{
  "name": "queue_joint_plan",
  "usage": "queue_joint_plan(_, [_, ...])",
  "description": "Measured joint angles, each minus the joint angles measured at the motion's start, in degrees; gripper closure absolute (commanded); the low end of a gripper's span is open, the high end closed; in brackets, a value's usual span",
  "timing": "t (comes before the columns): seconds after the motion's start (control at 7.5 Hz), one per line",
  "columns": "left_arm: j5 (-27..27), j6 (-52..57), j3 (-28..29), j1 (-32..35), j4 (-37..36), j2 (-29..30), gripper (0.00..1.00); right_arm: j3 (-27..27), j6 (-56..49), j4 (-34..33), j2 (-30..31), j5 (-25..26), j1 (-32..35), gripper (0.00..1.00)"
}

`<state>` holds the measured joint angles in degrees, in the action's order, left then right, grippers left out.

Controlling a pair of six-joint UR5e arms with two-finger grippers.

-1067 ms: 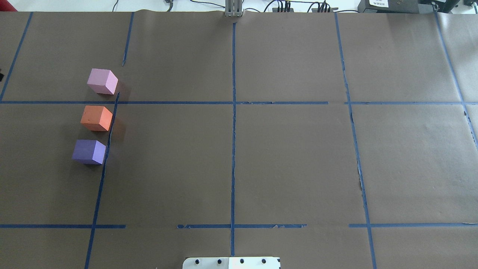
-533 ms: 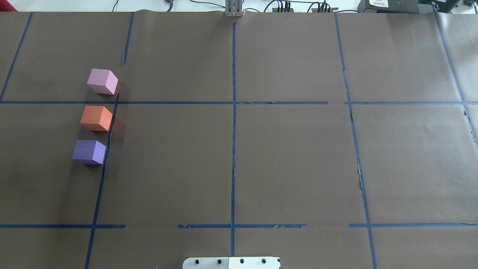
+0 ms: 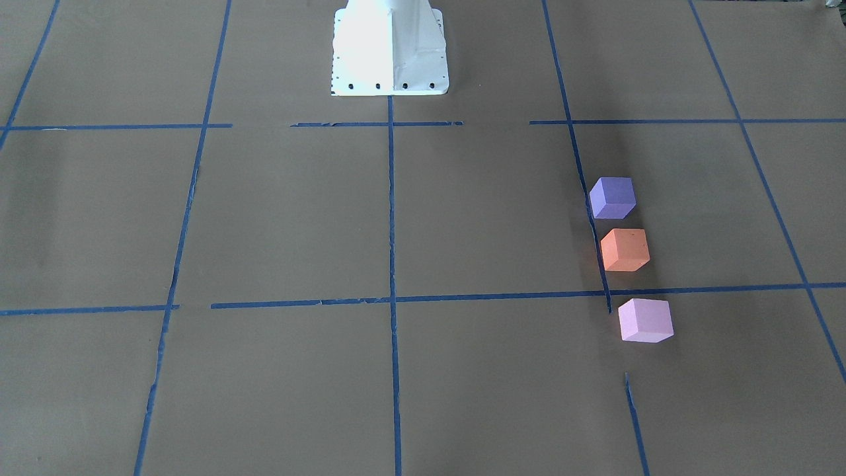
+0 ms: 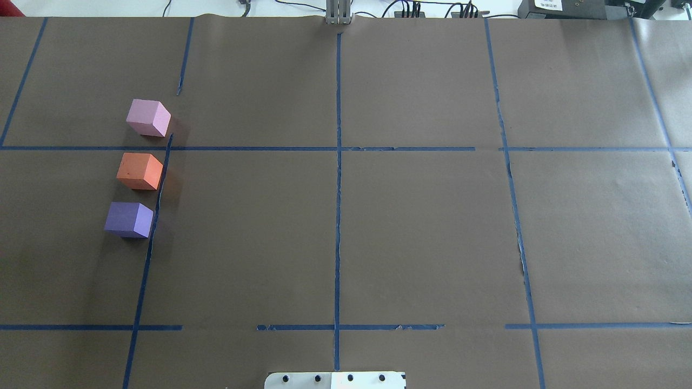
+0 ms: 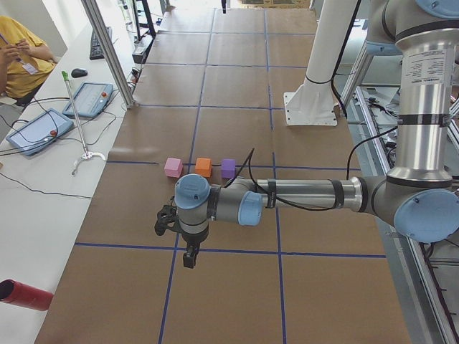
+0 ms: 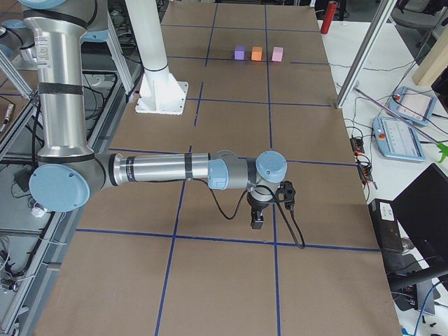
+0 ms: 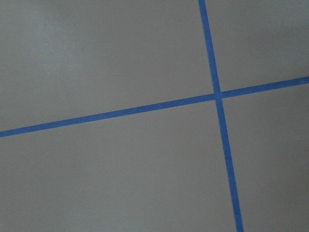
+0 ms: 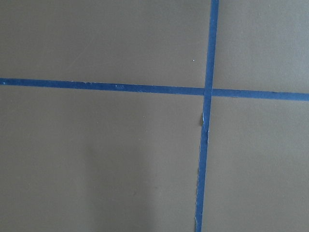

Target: Arrange blocks in a line

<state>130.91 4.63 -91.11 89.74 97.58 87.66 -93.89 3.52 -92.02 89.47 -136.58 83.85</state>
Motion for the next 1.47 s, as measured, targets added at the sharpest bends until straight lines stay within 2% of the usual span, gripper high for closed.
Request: queue_joint_plan(1.47, [1.45,0.37,-1.17,0.08,0.63,0.03,0.0,0.02,0.0,0.0,0.0,0.0,0.0,0.0])
